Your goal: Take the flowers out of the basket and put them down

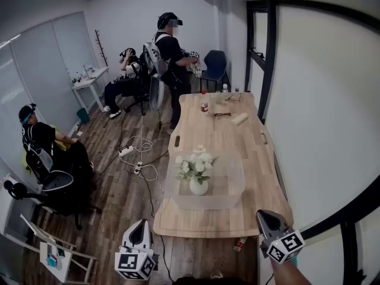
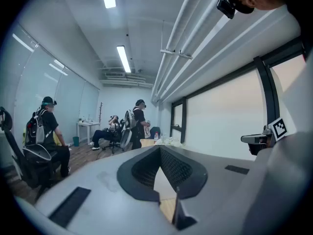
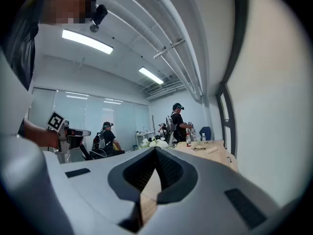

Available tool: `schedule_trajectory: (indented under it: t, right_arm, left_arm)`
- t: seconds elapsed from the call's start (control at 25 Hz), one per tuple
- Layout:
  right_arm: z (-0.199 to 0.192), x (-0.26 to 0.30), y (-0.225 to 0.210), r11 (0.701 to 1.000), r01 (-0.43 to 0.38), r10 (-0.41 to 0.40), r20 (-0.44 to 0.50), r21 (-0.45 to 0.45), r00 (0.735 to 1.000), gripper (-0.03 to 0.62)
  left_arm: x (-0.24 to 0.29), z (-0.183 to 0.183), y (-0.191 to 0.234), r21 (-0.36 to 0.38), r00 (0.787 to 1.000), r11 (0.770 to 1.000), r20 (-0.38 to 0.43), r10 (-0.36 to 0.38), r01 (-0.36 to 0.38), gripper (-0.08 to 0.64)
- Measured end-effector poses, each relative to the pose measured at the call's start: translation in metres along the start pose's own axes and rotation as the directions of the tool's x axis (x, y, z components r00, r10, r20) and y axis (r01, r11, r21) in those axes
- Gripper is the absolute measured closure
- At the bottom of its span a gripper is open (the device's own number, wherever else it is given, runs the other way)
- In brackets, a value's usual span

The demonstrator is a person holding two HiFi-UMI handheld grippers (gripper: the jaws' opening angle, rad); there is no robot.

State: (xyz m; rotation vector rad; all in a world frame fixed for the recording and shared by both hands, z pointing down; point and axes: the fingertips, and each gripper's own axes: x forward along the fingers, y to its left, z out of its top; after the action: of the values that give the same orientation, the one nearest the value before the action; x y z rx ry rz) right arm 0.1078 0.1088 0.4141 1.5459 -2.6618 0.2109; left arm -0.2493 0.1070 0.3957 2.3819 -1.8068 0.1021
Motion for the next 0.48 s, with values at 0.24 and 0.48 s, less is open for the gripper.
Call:
schedule_trajectory:
  t: [0.24, 0.48]
  right_arm:
    - [-0.008, 0.000, -0.018, 1.000, -0.012, 0.012, -0.010, -0.001, 1.000, 0.574]
    - [-0.026, 0.013, -0.025, 0.998, -0.035, 0.036, -0.020, 0.046, 0.999, 0.574]
  left_arm:
    - [0.019, 0.013, -0.024, 0.034, 1.000, 0.999, 0.022, -0.020, 0.019, 0.555]
    - [0.025, 0.000, -0.025, 0.053, 0.999, 0.998, -0.035, -0.013, 0.015, 0.555]
